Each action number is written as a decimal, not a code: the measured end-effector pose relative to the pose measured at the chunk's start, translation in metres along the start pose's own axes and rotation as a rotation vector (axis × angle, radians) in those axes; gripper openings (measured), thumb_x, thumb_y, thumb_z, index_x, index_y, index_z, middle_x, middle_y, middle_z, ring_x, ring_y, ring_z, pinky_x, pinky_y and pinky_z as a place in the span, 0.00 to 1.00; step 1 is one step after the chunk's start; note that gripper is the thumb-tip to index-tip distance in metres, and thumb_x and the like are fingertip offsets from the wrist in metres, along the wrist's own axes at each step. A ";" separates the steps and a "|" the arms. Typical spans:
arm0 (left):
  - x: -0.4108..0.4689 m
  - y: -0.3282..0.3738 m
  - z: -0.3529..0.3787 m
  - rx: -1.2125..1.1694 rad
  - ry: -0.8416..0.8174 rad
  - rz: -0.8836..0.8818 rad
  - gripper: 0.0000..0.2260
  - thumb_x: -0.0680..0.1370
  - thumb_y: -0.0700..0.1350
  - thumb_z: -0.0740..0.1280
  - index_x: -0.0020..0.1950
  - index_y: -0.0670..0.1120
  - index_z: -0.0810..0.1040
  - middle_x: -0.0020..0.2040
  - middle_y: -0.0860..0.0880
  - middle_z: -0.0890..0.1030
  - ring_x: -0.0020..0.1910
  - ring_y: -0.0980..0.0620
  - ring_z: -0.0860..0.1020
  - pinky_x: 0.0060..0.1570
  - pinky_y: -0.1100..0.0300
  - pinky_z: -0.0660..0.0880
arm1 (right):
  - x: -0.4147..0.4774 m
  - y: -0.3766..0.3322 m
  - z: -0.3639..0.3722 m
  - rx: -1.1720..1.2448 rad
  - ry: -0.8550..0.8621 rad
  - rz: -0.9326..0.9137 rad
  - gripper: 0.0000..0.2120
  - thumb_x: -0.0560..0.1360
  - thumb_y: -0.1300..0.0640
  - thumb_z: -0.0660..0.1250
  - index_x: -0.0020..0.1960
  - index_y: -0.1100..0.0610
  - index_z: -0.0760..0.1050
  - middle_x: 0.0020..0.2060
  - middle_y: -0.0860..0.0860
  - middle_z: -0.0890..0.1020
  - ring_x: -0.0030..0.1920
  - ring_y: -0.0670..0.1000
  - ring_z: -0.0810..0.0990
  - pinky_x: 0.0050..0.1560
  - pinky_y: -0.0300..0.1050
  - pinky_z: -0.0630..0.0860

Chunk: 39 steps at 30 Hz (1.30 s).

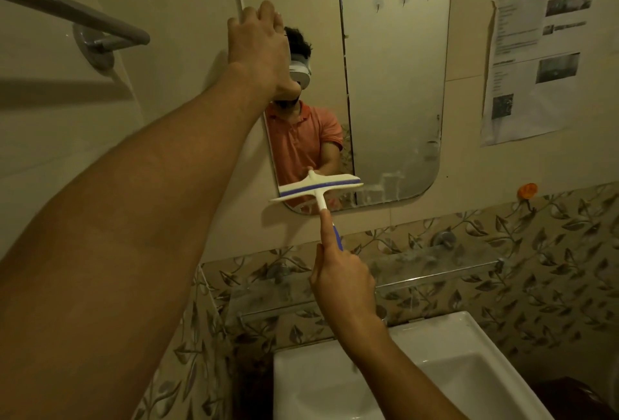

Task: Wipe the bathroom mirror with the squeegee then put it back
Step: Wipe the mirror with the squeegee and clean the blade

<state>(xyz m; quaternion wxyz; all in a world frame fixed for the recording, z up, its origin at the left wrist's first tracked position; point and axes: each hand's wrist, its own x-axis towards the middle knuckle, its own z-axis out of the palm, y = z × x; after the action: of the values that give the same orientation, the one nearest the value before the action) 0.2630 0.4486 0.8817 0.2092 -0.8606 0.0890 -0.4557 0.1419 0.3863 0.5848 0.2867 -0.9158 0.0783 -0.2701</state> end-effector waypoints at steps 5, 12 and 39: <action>-0.003 0.003 0.004 0.008 0.001 -0.024 0.58 0.59 0.74 0.73 0.75 0.38 0.62 0.64 0.39 0.67 0.61 0.38 0.70 0.57 0.45 0.73 | -0.003 0.010 0.003 -0.009 -0.046 0.015 0.41 0.85 0.55 0.56 0.77 0.40 0.24 0.38 0.51 0.76 0.35 0.50 0.76 0.35 0.45 0.74; -0.004 0.006 0.004 0.008 0.005 -0.033 0.60 0.56 0.74 0.76 0.74 0.38 0.63 0.63 0.39 0.67 0.62 0.39 0.70 0.59 0.46 0.72 | 0.000 0.023 -0.014 0.046 -0.074 0.000 0.35 0.86 0.51 0.54 0.81 0.40 0.33 0.36 0.51 0.78 0.31 0.47 0.73 0.31 0.44 0.73; -0.004 0.014 -0.003 0.049 -0.007 -0.078 0.59 0.55 0.75 0.75 0.74 0.39 0.64 0.63 0.39 0.68 0.62 0.39 0.70 0.60 0.43 0.71 | 0.076 0.100 -0.124 0.053 0.193 0.003 0.30 0.86 0.52 0.53 0.82 0.40 0.42 0.31 0.52 0.77 0.28 0.53 0.76 0.31 0.54 0.79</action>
<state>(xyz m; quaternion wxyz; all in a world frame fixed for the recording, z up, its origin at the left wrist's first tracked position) 0.2586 0.4366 0.8746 0.2125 -0.8598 0.0435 -0.4623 0.1397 0.2215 0.6478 0.3021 -0.8775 0.0999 -0.3587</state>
